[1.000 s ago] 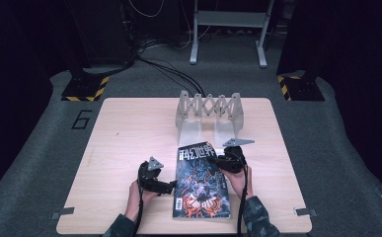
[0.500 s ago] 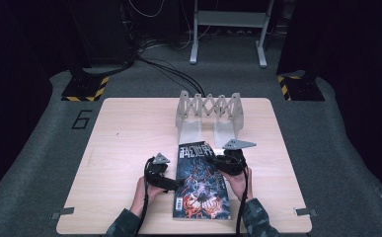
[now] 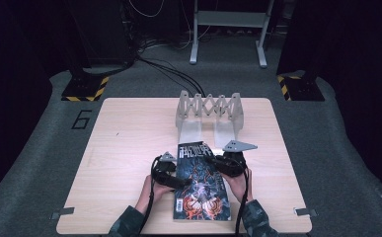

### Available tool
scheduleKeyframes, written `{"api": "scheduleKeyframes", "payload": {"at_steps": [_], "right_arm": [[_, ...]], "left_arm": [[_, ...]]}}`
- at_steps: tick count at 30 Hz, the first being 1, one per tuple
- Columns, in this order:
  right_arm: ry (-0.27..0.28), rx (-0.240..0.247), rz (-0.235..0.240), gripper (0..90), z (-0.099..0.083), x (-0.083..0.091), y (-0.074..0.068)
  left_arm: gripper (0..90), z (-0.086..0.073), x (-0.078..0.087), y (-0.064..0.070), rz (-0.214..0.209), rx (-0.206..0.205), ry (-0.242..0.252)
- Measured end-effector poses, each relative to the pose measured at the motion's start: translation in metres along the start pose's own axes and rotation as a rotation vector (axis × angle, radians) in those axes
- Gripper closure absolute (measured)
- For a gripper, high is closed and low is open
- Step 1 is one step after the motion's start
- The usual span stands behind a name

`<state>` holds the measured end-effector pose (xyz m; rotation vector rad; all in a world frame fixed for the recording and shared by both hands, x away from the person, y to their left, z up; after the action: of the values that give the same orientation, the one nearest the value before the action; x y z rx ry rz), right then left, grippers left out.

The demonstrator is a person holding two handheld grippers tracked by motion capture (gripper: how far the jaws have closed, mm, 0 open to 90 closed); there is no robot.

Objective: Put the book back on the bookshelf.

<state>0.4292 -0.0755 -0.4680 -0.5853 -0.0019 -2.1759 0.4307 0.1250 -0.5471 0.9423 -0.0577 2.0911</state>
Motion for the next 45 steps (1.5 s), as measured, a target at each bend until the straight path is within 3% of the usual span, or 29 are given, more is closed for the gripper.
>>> {"api": "scheduleKeyframes", "payload": {"at_steps": [2, 4, 10, 12, 14, 16, 17, 18, 22, 25, 32, 39, 42, 45], "right_arm": [[0.002, 0.007, 0.005, 87.9, 0.000, -0.001, 0.001], [0.000, 0.000, 0.005, 87.8, -0.002, -0.003, 0.003], [-0.017, -0.069, 0.011, 87.3, -0.008, -0.005, 0.014], [-0.040, -0.093, -0.005, 86.9, -0.013, -0.007, 0.021], [-0.077, -0.116, -0.033, 86.4, -0.018, -0.011, 0.026], [-0.125, -0.130, -0.092, 86.1, -0.025, -0.017, 0.033], [-0.146, -0.158, -0.112, 85.7, -0.028, -0.020, 0.034], [-0.153, -0.163, -0.118, 85.0, -0.030, -0.023, 0.036], [-0.199, -0.194, -0.152, 79.5, -0.037, -0.028, 0.040], [-0.256, -0.181, -0.180, 75.4, -0.043, -0.028, 0.044], [-0.321, -0.188, -0.205, 62.9, -0.055, -0.021, 0.046], [-0.366, -0.108, -0.274, 43.5, -0.059, -0.012, 0.043], [-0.395, -0.099, -0.314, 34.3, -0.061, -0.012, 0.043], [-0.397, -0.134, -0.291, 33.1, -0.063, -0.009, 0.046]], "left_arm": [[9.6, 0.001, -0.001, 0.002, -0.012, 0.013, 0.000], [14.1, 0.001, -0.001, 0.002, -0.007, -0.002, 0.000], [17.7, 0.001, -0.001, 0.002, 0.014, 0.000, -0.006], [20.6, 0.001, -0.001, 0.002, 0.024, 0.009, 0.007], [26.2, 0.000, 0.000, 0.000, 0.053, -0.008, 0.017], [32.0, -0.001, 0.000, 0.000, 0.076, -0.027, 0.027], [34.1, -0.001, 0.000, 0.000, 0.080, -0.025, 0.034], [35.8, -0.002, 0.001, 0.000, 0.090, -0.041, 0.029], [38.7, -0.003, 0.001, 0.001, 0.100, -0.025, 0.043], [40.7, -0.003, 0.001, 0.000, 0.102, -0.023, 0.048], [42.0, -0.003, 0.002, -0.001, 0.106, -0.029, 0.042], [42.2, -0.001, 0.002, -0.001, 0.105, -0.042, 0.021], [42.1, -0.001, 0.002, -0.002, 0.097, -0.045, 0.020], [42.1, -0.001, 0.002, -0.002, 0.096, -0.046, 0.020]]}}
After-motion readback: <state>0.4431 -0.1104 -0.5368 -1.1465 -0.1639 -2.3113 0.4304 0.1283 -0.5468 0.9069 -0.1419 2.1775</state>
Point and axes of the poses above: each handheld gripper's, and its own axes: x roughly backward along the jaws, z roughly out of its top, y roughly to its right, the point moved 4 cm from there along -x, roughly forward along the jaws, and after that the axes turned 1 degree about y, right-handed, at the moved point
